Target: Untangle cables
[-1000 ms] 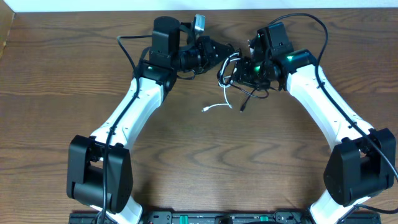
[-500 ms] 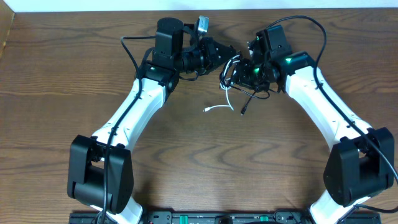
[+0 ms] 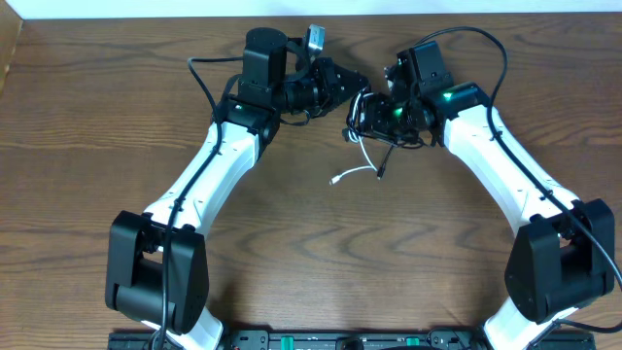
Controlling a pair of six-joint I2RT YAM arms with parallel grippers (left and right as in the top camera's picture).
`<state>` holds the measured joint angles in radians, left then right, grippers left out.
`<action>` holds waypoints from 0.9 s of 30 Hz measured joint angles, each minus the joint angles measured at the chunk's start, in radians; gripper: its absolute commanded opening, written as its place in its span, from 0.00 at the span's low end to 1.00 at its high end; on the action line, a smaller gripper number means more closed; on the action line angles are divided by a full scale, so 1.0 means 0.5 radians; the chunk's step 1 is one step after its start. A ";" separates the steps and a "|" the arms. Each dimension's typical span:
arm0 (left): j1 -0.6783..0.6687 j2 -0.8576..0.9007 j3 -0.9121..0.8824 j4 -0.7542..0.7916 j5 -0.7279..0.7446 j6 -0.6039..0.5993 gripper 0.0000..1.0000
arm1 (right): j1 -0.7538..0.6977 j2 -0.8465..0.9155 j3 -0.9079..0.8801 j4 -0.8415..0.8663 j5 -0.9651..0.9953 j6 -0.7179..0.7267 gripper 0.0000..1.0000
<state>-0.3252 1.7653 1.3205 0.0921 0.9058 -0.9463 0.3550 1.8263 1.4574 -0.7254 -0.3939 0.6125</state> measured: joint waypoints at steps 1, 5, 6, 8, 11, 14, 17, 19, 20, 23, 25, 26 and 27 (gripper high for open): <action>-0.002 0.001 0.000 -0.002 0.001 0.000 0.07 | 0.000 0.000 0.000 -0.037 0.012 -0.010 0.01; -0.014 0.002 -0.005 -0.165 -0.018 0.109 0.07 | -0.011 -0.001 0.000 -0.264 0.115 -0.100 0.01; -0.017 0.002 -0.005 -0.266 -0.043 0.156 0.08 | -0.021 -0.001 0.000 -0.329 0.156 -0.128 0.01; -0.018 0.002 -0.006 -0.517 -0.106 0.278 0.08 | -0.055 -0.001 -0.001 -0.465 0.264 -0.175 0.01; -0.018 0.014 -0.007 -0.873 -0.253 0.500 0.08 | -0.103 0.000 -0.007 -0.542 0.397 -0.223 0.01; -0.018 0.049 -0.003 -1.109 -0.382 0.717 0.08 | -0.145 0.000 -0.014 -0.583 0.533 -0.262 0.01; -0.011 0.137 -0.003 -1.254 -0.481 0.899 0.07 | -0.159 0.000 -0.015 -0.596 0.648 -0.304 0.01; -0.009 0.208 -0.003 -1.300 -0.514 0.977 0.07 | -0.158 0.000 -0.015 -0.594 0.678 -0.324 0.01; -0.009 0.246 -0.003 -1.316 -0.519 1.010 0.07 | -0.158 0.000 -0.015 -0.594 0.686 -0.332 0.01; -0.008 0.362 -0.003 -1.343 -0.535 1.113 0.12 | -0.158 0.000 -0.015 -0.594 0.703 -0.349 0.01; -0.008 0.416 -0.003 -1.360 -0.573 1.170 0.22 | -0.158 0.000 -0.015 -0.595 0.710 -0.354 0.03; -0.008 0.434 -0.003 -1.369 -0.594 1.196 0.32 | -0.158 0.000 -0.015 -0.595 0.716 -0.355 0.06; -0.008 0.447 -0.003 -1.376 -0.615 1.228 0.36 | -0.158 0.000 -0.015 -0.594 0.720 -0.356 0.11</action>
<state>-0.3290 1.9888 1.3190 -0.5961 0.5983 -0.3321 0.2760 1.8263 1.4498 -1.0225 -0.0338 0.4347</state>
